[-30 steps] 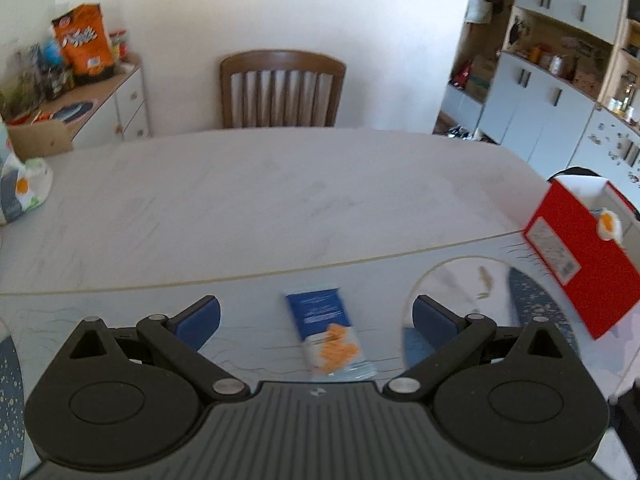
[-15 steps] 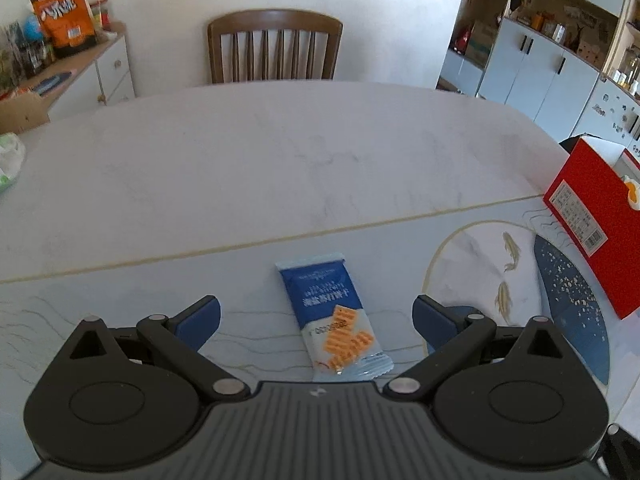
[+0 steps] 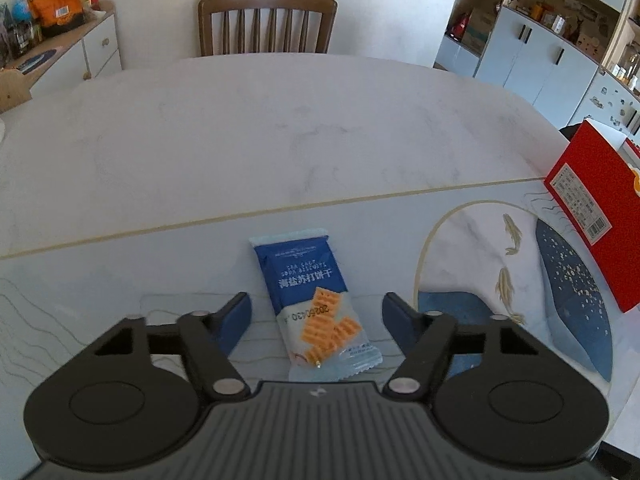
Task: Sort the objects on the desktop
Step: 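Grasp the blue cracker packet with the left tool while the right tool grasps the black snack bar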
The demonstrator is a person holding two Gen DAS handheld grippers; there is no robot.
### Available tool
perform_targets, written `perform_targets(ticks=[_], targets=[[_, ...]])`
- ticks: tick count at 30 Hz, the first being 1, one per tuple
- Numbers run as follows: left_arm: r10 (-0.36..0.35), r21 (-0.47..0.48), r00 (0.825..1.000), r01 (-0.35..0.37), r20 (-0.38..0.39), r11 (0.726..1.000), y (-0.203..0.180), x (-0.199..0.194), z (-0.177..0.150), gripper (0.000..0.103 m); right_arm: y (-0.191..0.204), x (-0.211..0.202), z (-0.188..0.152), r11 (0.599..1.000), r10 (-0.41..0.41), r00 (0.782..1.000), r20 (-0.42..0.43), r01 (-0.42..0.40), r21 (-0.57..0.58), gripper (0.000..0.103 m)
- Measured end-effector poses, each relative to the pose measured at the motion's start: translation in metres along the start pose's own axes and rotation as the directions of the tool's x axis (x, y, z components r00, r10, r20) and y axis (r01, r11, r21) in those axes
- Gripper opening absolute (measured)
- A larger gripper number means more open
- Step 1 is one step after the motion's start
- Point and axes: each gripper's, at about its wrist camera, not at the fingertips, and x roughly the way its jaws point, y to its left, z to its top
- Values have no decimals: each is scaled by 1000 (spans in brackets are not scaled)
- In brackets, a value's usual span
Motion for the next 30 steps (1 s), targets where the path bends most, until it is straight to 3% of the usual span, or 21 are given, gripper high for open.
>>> perform_targets(ticks=[4, 7, 30], targets=[[9, 3, 1000, -9, 7, 1000, 1, -1, 1, 43, -3, -3, -1, 1000, 7, 1000, 2, -7, -3, 53], [5, 2, 1000, -5, 6, 1000, 4, -1, 1, 41, -6, -5, -1, 1000, 19, 1000, -1, -19, 3, 45], [3, 23, 999, -4, 41, 1000, -2, -31, -14, 35, -41, -28, -8, 995, -50, 999, -2, 50, 80, 42]])
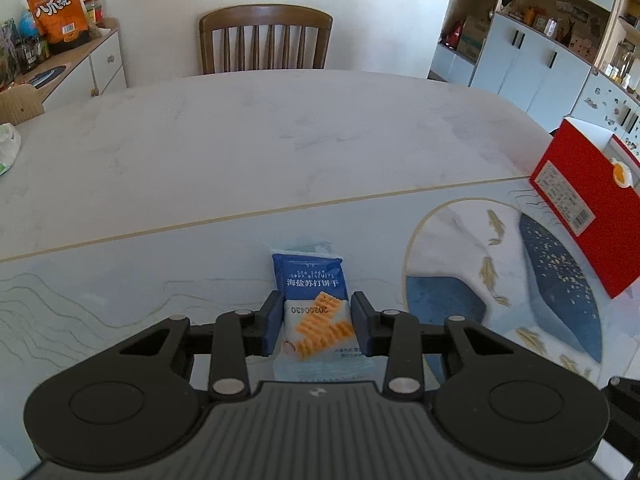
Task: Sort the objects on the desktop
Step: 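Grasp the blue cracker packet with the left tool while the right tool grasps the black snack bar, then carry the cracker packet and snack bar with both tools into the red box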
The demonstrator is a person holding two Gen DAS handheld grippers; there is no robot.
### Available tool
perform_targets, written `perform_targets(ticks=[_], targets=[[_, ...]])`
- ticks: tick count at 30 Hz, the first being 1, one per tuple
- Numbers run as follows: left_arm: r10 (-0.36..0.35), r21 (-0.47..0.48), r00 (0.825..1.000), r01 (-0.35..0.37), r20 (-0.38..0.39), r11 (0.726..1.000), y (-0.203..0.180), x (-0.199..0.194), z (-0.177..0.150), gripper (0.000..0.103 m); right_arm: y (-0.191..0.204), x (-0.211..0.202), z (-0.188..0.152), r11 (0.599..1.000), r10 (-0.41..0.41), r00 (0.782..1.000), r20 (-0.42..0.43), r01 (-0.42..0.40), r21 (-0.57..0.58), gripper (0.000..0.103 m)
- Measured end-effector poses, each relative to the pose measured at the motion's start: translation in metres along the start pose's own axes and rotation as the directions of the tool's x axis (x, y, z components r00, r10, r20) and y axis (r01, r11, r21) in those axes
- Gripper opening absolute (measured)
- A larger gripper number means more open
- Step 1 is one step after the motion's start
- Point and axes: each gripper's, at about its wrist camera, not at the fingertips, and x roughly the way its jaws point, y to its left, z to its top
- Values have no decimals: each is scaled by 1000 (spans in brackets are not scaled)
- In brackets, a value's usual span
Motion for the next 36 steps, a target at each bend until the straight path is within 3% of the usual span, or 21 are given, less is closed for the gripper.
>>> perform_targets(ticks=[16, 26, 36], targets=[[-43, 40, 999, 43, 1, 998, -53, -25, -23, 35, -68, -27, -26, 994, -50, 999, 8, 49, 100, 41], [-128, 64, 991, 126, 26, 990, -118, -55, -29, 35, -126, -52, -40, 989, -57, 998, 23, 53, 139, 41], [-212, 96, 975, 205, 70, 974, -194, -72, -11, 35, -191, -86, -45, 979, -63, 996, 61, 50, 199, 41]])
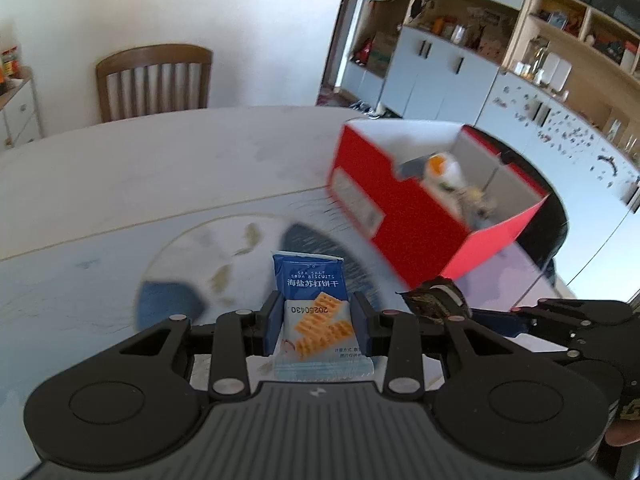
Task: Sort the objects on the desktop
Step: 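Carry the cracker packet and snack bar with both tools into the red box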
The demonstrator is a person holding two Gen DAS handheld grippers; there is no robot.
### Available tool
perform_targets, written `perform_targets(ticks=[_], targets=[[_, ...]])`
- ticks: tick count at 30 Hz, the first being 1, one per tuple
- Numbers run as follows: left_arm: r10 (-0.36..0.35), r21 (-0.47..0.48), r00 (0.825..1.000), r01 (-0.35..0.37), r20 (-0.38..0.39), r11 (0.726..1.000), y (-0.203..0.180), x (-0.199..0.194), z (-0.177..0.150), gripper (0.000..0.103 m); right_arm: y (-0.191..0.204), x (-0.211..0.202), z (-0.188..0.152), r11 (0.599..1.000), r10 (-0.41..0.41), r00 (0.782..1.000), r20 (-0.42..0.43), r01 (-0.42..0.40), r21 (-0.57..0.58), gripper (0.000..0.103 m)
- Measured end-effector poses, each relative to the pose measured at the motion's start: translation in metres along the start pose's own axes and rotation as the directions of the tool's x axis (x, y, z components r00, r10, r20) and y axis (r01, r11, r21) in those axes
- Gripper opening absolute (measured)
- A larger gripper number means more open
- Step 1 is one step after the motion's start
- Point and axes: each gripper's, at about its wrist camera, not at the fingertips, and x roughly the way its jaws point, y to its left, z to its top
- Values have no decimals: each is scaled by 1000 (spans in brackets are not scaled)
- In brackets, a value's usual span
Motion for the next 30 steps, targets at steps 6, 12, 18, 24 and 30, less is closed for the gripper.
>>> perform_targets(ticks=[6, 12, 18, 24, 30], targets=[[-44, 18, 999, 44, 24, 999, -42, 9, 21, 35, -45, -17, 14, 999, -9, 999, 53, 7, 39, 41], [-64, 51, 997, 62, 46, 997, -77, 17, 43, 35, -93, -24, 32, 997, -48, 994, 99, 41, 68, 41], [-72, 88, 996, 67, 54, 994, -109, 31, 62, 35, -132, -20, 45, 993, -72, 990, 119, 60, 102, 41], [-68, 116, 997, 62, 46, 991, -136, 53, 79, 35, -164, -9, 55, 988, -90, 990, 107, 75, 136, 41], [-39, 124, 999, 38, 10, 992, -152, 83, 94, 35, -186, 6, 68, 988, -98, 992, 80, 88, 123, 41]])
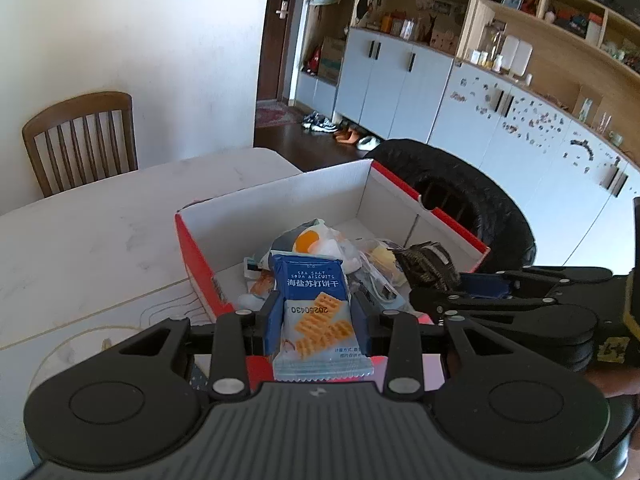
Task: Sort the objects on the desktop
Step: 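Carry the cracker packet and snack bar with both tools into the red box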
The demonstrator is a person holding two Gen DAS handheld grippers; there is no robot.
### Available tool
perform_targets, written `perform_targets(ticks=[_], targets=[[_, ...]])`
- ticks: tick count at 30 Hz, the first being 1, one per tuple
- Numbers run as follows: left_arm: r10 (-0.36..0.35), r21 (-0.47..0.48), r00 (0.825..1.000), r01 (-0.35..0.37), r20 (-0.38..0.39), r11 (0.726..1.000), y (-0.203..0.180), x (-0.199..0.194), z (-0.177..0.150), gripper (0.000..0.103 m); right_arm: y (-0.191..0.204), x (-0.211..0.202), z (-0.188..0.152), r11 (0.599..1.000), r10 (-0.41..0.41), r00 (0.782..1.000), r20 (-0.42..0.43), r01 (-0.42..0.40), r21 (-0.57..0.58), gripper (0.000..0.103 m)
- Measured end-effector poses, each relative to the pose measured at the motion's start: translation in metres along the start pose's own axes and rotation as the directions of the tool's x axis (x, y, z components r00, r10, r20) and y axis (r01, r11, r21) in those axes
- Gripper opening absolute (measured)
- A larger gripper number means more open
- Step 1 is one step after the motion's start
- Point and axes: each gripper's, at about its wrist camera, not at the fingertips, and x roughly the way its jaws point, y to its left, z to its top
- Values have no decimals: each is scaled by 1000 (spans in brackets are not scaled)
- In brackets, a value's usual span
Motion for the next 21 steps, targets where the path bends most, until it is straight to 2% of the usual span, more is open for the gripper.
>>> perform_targets(ticks=[10, 15, 21], targets=[[84, -9, 994, -84, -63, 996, -3, 47, 30, 35, -20, 36, 21, 1000, -20, 999, -45, 19, -18, 41], [160, 14, 983, -159, -90, 987, -1, 67, 41, 35, -23, 57, 32, 999, -27, 997, -67, 25, -34, 41], [185, -5, 972, -187, -142, 982, 8, 88, 46, 35, -21, 85, 41, 995, -61, 994, -92, 53, -86, 41]])
